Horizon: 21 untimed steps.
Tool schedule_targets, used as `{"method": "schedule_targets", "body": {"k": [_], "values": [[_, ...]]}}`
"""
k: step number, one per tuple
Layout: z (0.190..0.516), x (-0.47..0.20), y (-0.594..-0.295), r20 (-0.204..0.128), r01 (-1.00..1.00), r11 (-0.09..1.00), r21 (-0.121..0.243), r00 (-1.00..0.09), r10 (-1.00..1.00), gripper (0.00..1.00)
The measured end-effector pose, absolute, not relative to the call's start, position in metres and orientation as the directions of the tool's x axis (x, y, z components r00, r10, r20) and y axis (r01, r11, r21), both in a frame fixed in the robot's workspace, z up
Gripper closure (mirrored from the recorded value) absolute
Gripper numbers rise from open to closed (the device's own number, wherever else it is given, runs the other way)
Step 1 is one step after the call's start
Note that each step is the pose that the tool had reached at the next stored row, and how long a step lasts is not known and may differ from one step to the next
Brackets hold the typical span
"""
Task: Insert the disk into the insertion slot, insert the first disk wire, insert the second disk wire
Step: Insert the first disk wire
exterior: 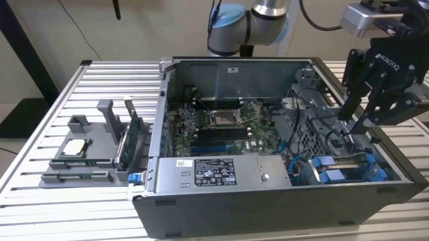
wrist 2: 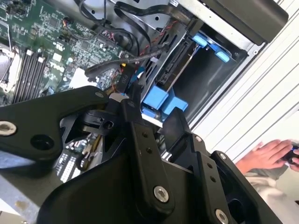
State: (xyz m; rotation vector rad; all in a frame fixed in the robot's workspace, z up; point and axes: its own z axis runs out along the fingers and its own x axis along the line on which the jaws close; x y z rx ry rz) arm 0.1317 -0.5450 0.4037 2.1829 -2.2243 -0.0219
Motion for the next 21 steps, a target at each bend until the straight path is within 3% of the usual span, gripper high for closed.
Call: {"method": "schedule_targets", "body": {"k": [21], "values": [[0.4036, 0.1305, -0.5413, 0.008, -1.0, 0.019, 0.022, -0.019, -1.0, 0.53]]}}
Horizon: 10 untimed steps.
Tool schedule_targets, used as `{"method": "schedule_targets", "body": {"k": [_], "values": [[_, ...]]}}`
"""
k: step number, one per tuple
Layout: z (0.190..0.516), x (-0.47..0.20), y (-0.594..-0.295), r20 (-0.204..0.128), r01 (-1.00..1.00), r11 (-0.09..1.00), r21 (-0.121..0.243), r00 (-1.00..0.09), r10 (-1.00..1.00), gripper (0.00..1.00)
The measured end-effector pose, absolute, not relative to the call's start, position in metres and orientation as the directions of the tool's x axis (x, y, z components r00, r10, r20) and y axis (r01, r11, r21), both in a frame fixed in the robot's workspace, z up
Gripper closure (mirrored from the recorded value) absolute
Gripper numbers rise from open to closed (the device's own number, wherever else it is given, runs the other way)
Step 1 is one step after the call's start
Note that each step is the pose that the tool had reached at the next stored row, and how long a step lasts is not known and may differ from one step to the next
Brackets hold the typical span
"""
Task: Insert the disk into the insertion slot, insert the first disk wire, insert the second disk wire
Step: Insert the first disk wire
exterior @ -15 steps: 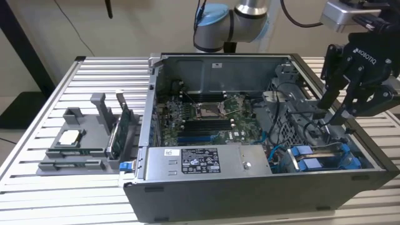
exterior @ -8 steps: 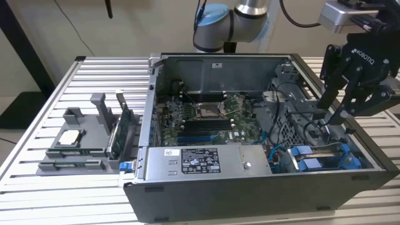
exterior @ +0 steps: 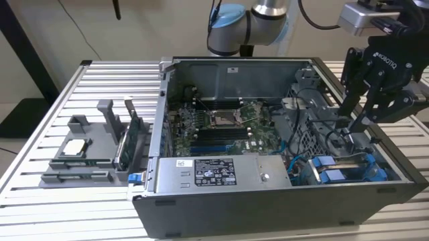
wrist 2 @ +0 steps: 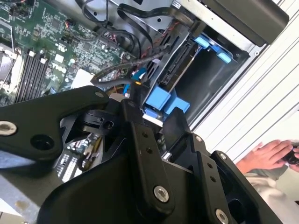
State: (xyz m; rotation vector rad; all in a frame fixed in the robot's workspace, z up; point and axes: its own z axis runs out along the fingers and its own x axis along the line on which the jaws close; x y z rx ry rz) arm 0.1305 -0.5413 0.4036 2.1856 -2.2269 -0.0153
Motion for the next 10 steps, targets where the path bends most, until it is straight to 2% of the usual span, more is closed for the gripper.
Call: {"method": "schedule_targets", "body": {"k": [10], "values": [[0.39, 0.124, -0.539, 0.007, -1.0, 0.021, 0.011, -0.021, -1.0, 0.53]]}}
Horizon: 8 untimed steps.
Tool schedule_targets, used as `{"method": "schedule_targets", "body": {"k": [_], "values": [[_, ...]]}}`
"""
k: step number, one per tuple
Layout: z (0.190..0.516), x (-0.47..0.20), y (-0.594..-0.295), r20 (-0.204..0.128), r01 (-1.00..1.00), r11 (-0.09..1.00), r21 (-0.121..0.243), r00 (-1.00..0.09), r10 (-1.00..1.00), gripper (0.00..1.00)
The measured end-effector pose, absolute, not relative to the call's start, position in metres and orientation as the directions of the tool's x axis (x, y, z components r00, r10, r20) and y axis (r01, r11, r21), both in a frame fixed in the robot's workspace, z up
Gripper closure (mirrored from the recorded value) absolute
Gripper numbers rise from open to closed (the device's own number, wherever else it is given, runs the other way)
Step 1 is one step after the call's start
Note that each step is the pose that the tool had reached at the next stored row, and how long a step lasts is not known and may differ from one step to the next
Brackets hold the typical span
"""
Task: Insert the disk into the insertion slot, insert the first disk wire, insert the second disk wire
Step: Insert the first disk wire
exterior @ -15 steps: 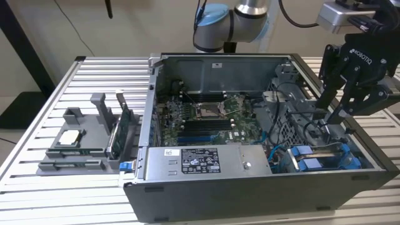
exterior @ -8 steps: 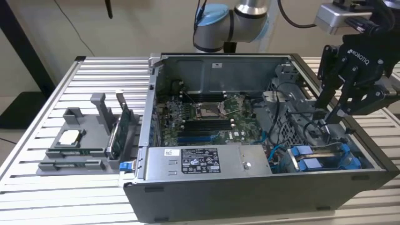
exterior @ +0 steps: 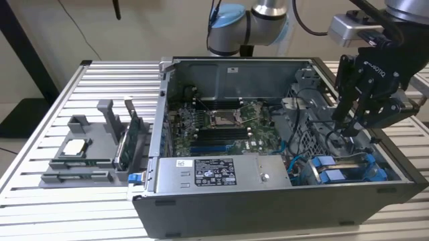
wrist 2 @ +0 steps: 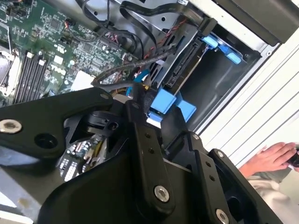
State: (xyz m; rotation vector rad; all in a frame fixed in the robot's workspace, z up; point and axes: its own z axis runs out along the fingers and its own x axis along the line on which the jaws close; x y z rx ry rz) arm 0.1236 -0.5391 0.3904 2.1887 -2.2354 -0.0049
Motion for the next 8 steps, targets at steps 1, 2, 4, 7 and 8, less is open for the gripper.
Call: {"method": "schedule_targets", "body": {"k": [1, 2, 4, 7, 8], "values": [[0.3901, 0.1219, -0.5388, 0.005, -1.0, 0.025, 0.01, -0.025, -1.0, 0.62], [0.3897, 0.1217, -0.5385, 0.001, -1.0, 0.025, 0.009, -0.025, -1.0, 0.62], [0.3892, 0.1215, -0.5384, -0.014, -1.0, 0.025, 0.008, -0.025, -1.0, 0.62], [0.3889, 0.1215, -0.5384, -0.024, -1.0, 0.025, 0.007, -0.025, -0.999, 0.62], [0.3888, 0.1215, -0.5384, -0.024, -1.0, 0.025, 0.007, -0.025, -0.999, 0.62]]}}
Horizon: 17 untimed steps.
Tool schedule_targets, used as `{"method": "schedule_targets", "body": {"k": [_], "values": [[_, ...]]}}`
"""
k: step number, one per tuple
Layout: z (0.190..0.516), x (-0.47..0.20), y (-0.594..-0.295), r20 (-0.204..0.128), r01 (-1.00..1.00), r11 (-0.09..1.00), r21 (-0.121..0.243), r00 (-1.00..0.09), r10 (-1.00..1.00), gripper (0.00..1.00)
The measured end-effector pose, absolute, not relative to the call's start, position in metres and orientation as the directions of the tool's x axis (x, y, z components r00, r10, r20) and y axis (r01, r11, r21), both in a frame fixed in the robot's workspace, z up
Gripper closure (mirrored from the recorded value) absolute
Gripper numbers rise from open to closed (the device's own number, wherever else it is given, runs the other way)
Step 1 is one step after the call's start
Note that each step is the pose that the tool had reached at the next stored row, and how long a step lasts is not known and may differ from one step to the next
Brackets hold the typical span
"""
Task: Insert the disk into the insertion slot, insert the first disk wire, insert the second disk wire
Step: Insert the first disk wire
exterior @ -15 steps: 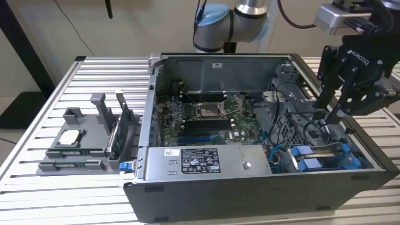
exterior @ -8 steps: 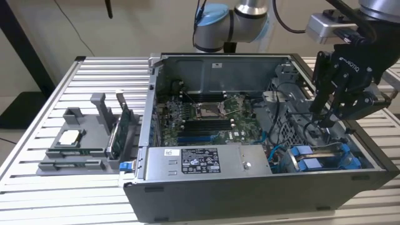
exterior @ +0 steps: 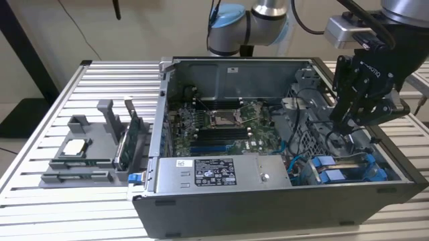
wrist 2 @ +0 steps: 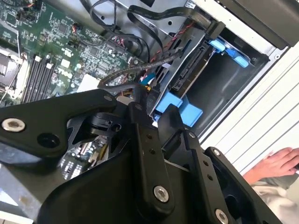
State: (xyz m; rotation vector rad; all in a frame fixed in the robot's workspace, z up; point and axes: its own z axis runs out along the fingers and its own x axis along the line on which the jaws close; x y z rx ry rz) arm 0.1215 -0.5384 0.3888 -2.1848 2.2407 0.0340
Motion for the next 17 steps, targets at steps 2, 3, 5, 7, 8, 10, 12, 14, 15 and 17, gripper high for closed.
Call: {"method": "schedule_targets", "body": {"k": [2, 3, 5, 7, 8, 10, 12, 14, 15, 17], "values": [[0.3889, 0.1215, -0.5384, -0.024, -1.0, 0.025, 0.007, -0.025, -0.999, 0.64], [0.3889, 0.1215, -0.5384, -0.024, -1.0, 0.025, 0.007, -0.025, -0.999, 0.64], [0.3889, 0.1215, -0.5384, -0.024, -1.0, 0.025, 0.007, -0.025, -0.999, 0.71], [0.3889, 0.1215, -0.5384, -0.023, -1.0, 0.025, 0.007, -0.025, -0.999, 0.78], [0.3889, 0.1215, -0.5384, -0.023, -1.0, 0.025, 0.007, -0.025, -0.999, 0.8], [0.3888, 0.1215, -0.5384, -0.023, -1.0, 0.025, 0.007, -0.025, -0.999, 0.8], [0.3888, 0.1215, -0.5384, -0.023, -1.0, 0.025, 0.007, -0.025, -0.999, 0.81], [0.3887, 0.1215, -0.5384, -0.024, -1.0, 0.025, 0.007, -0.025, -0.999, 0.81], [0.3888, 0.1215, -0.5384, -0.023, -1.0, 0.025, 0.007, -0.025, -0.999, 0.81], [0.3887, 0.1215, -0.5384, -0.023, -1.0, 0.025, 0.007, -0.025, -0.999, 0.81]]}}
